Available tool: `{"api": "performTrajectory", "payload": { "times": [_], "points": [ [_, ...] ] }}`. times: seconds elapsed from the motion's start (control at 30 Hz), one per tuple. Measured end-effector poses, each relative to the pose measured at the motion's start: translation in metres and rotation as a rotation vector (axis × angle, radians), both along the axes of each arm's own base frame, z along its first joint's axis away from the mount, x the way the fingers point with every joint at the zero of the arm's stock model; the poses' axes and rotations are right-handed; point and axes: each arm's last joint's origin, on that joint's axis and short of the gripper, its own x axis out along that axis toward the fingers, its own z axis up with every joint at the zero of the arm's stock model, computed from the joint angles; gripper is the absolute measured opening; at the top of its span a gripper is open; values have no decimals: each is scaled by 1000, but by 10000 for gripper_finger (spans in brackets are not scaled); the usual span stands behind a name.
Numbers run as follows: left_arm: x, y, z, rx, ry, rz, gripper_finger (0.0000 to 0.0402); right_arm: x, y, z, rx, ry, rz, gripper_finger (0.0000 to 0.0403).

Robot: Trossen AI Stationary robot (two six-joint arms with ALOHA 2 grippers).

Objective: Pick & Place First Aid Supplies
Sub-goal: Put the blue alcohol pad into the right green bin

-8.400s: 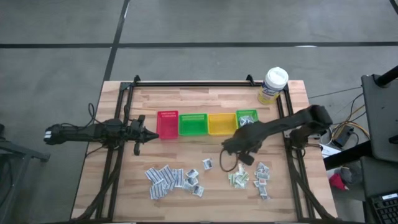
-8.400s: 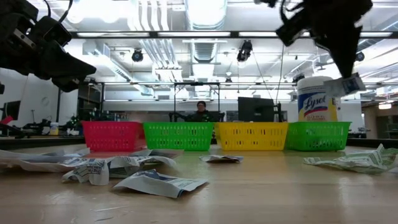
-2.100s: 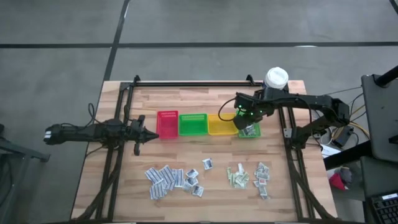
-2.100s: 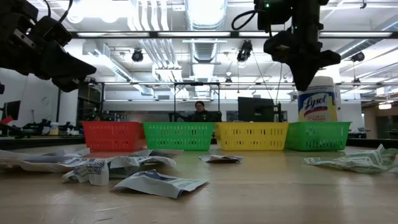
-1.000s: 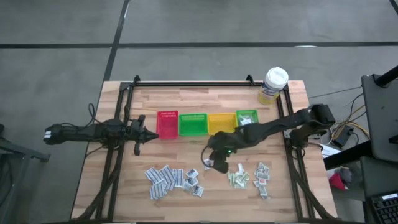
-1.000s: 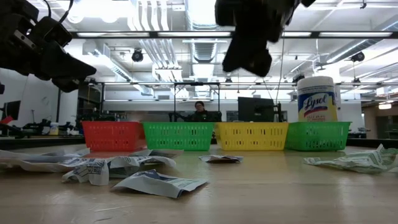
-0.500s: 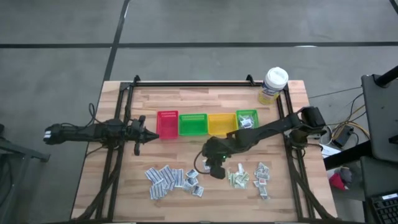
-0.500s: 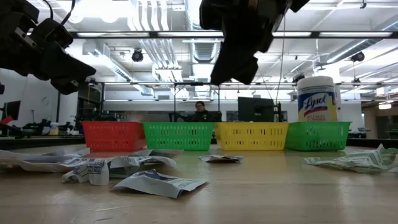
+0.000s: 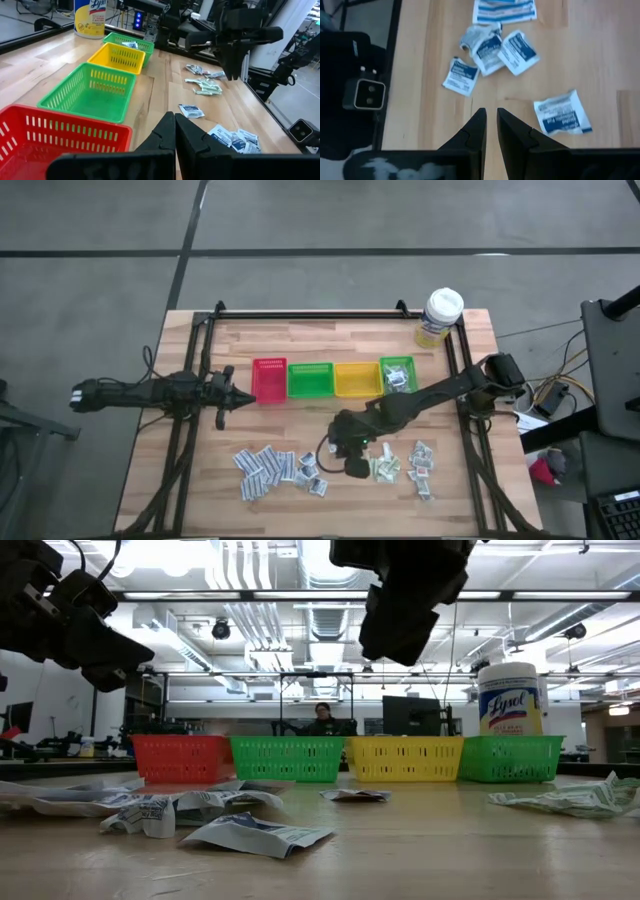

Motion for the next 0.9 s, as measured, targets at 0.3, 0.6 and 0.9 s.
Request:
{"api": "performTrajectory", "payload": {
  "times": [0.3,0.6,0.9],
  "points": [
    [0,0,1,0,-13,1,0,0,-1,-1,-16,1,-2,43],
    [0,0,1,6,-14,-1,0,-3,-2,-3,-40,27,-15,72],
    [0,0,1,7,-15,-1,0,-1,-8,-2,-102,5,-8,121]
  ]
}}
